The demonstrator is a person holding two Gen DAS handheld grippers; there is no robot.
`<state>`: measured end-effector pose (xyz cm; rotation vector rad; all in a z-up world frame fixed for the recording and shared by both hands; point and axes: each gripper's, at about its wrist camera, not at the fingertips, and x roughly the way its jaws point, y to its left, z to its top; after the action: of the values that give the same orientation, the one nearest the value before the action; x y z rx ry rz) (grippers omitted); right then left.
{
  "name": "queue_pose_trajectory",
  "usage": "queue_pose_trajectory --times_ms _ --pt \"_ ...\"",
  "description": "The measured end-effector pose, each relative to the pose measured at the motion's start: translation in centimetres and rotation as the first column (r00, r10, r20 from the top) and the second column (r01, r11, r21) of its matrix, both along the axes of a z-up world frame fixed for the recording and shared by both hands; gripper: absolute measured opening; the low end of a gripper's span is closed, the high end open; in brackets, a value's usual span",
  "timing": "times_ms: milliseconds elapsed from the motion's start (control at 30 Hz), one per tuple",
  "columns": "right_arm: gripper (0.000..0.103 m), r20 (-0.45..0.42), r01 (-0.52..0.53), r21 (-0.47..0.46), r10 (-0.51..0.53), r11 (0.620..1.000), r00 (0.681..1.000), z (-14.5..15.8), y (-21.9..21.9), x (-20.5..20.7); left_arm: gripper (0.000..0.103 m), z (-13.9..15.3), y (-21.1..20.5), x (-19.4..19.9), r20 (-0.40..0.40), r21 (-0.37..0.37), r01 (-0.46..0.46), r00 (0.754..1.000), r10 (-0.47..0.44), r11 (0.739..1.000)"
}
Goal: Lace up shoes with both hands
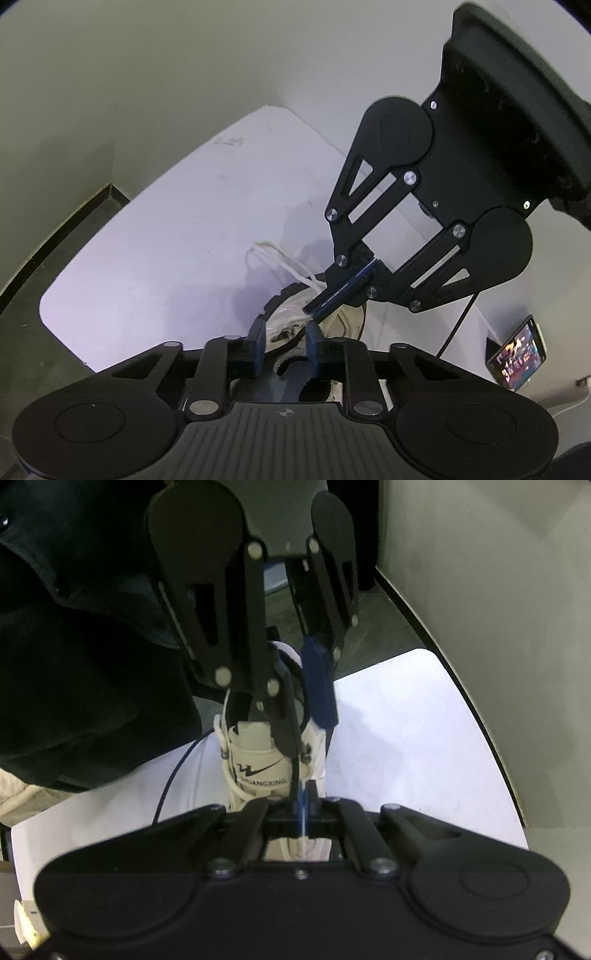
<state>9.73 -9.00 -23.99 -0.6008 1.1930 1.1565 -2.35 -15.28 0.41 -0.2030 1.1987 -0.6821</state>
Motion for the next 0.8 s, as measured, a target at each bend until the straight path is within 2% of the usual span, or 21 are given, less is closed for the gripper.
queue_pose_trajectory --times_ms 133,267,333,400,467,500,567,667,733,800 --pt "0.000 0.008 0.010 0.005 -0.010 1.000 1.000 0.2 0.0 -0.2 0.000 -0.3 -0.2 0.2 -0.001 -0.008 0.002 1.000 -0.002 1.000" --pt "0.001 0.026 0.041 0.004 -0.041 0.999 0.999 0.6 -0.4 -0.5 0.000 -0.4 0.5 0.3 -0.010 -0.032 -0.026 1.000 0.026 0.999" --pt "0.003 0.042 0.091 -0.001 -0.090 0.996 0.995 0.9 -1.0 -0.7 0.000 -0.2 1.8 0.2 -0.017 -0.043 -0.053 0.998 0.052 0.998" --pt "0.010 0.065 0.158 -0.001 -0.157 0.988 0.985 1.3 -1.7 -0.8 0.000 0.1 3.4 -0.2 -0.019 -0.044 -0.083 0.996 0.082 0.996" --pt "0.021 0.111 0.284 0.020 -0.284 0.959 0.952 2.0 -2.9 -1.0 0.000 0.8 5.1 -1.0 -0.012 -0.027 -0.107 0.994 0.106 0.994" --pt "0.025 0.137 0.366 0.039 -0.368 0.930 0.920 2.5 -3.6 -1.2 0.000 1.0 6.1 -1.4 -0.011 -0.016 -0.122 0.993 0.122 0.992" --pt "0.042 0.169 0.526 0.074 -0.531 0.847 0.830 3.2 -4.9 -2.0 0.000 1.3 8.9 -2.2 -0.020 0.024 -0.173 0.985 0.174 0.985" --pt "0.044 0.201 0.692 0.106 -0.697 0.714 0.688 3.7 -6.2 -3.6 0.000 1.0 11.9 -3.2 -0.008 0.118 -0.224 0.974 0.227 0.967" --pt "0.044 0.210 0.769 0.130 -0.775 0.626 0.596 3.9 -6.9 -5.3 0.000 0.4 13.2 -3.7 0.027 0.227 -0.240 0.970 0.241 0.944" --pt "0.044 0.202 0.835 0.176 -0.849 0.522 0.488 4.2 -7.3 -7.7 0.001 -0.3 14.1 -4.0 0.046 0.306 -0.249 0.968 0.247 0.919"
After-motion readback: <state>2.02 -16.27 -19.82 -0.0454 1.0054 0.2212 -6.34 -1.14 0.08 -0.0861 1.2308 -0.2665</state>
